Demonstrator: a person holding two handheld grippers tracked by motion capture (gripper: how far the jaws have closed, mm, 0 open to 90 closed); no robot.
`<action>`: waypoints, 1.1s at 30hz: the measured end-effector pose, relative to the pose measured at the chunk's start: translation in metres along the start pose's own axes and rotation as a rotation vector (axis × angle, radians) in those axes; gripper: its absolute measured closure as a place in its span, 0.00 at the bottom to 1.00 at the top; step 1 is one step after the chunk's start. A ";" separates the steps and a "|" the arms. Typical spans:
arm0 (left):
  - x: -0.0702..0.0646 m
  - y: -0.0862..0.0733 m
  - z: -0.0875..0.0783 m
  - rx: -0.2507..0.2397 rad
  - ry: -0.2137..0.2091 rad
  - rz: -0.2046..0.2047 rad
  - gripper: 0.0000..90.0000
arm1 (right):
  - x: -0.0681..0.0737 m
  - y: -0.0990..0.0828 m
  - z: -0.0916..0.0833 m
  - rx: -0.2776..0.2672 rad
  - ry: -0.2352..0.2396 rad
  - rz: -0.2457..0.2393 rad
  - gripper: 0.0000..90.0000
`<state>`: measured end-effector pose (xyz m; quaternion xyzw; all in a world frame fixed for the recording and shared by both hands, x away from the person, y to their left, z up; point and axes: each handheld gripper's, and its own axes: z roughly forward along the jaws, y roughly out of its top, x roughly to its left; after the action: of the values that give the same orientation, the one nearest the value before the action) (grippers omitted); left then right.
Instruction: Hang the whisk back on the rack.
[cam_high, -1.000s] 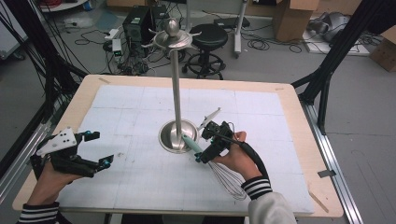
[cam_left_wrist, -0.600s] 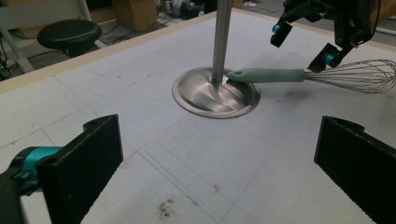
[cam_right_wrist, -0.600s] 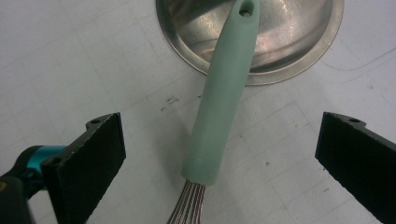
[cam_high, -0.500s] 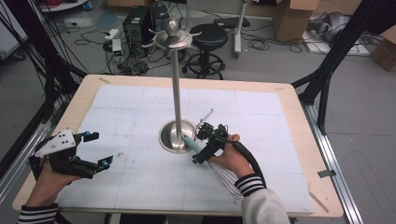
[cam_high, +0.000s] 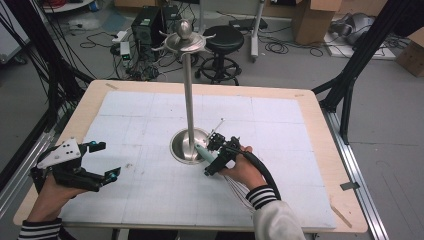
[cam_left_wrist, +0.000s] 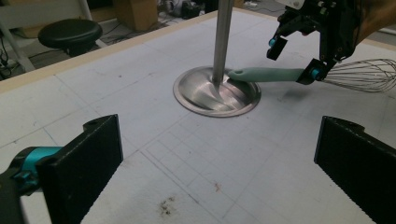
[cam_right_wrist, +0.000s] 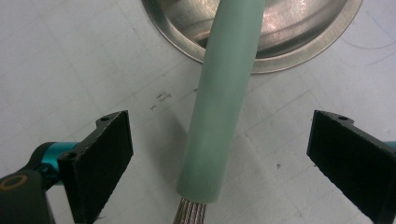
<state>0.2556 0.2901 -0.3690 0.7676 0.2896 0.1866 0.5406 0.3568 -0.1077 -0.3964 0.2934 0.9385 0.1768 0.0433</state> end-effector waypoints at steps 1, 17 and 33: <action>0.000 0.000 0.000 0.000 0.000 0.000 0.02 | 0.000 0.000 0.000 0.000 0.000 0.000 0.07; 0.000 -0.001 0.000 0.005 -0.003 0.004 0.02 | -0.001 -0.001 0.008 0.024 -0.007 0.054 0.37; 0.000 -0.001 0.000 0.008 -0.003 0.005 0.02 | -0.002 -0.001 0.009 0.045 0.043 0.052 0.69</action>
<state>0.2557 0.2902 -0.3700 0.7708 0.2875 0.1855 0.5374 0.3599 -0.1068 -0.4046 0.3145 0.9351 0.1627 0.0121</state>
